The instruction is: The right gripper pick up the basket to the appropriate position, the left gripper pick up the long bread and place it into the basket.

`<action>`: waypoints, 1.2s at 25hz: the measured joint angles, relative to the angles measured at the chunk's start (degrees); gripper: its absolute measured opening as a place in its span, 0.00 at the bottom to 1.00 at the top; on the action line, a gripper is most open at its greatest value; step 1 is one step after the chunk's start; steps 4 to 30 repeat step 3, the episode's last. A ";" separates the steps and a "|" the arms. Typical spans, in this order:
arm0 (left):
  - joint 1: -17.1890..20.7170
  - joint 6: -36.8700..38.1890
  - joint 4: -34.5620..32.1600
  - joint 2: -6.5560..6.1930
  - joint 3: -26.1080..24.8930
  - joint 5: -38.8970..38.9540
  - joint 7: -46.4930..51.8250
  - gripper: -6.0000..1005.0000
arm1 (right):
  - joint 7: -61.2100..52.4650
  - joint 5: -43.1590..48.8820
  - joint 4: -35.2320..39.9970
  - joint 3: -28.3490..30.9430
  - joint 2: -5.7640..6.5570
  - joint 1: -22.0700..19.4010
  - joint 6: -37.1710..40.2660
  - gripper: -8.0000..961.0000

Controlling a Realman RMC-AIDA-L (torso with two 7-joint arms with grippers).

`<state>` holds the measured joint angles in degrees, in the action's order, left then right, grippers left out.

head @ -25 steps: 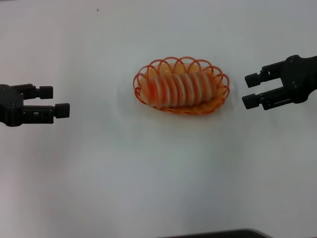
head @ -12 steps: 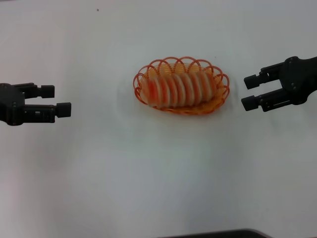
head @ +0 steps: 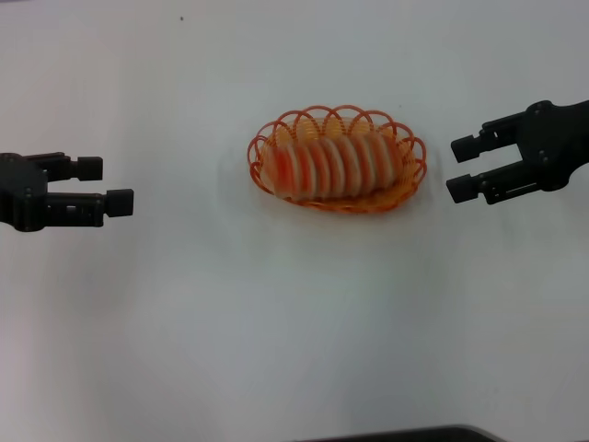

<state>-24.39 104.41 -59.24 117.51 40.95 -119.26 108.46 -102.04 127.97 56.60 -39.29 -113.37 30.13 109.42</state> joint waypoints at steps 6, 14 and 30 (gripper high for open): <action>-0.13 0.00 -0.01 0.00 0.00 -0.13 0.00 0.93 | 0.00 0.00 0.00 -0.06 0.00 0.15 0.00 0.77; -0.13 0.00 -0.01 0.00 0.00 -0.13 0.00 0.93 | 0.00 0.00 0.00 -0.06 0.00 0.15 0.00 0.77; -0.13 0.00 -0.01 0.00 0.00 -0.13 0.00 0.93 | 0.00 0.00 0.00 -0.06 0.00 0.15 0.00 0.77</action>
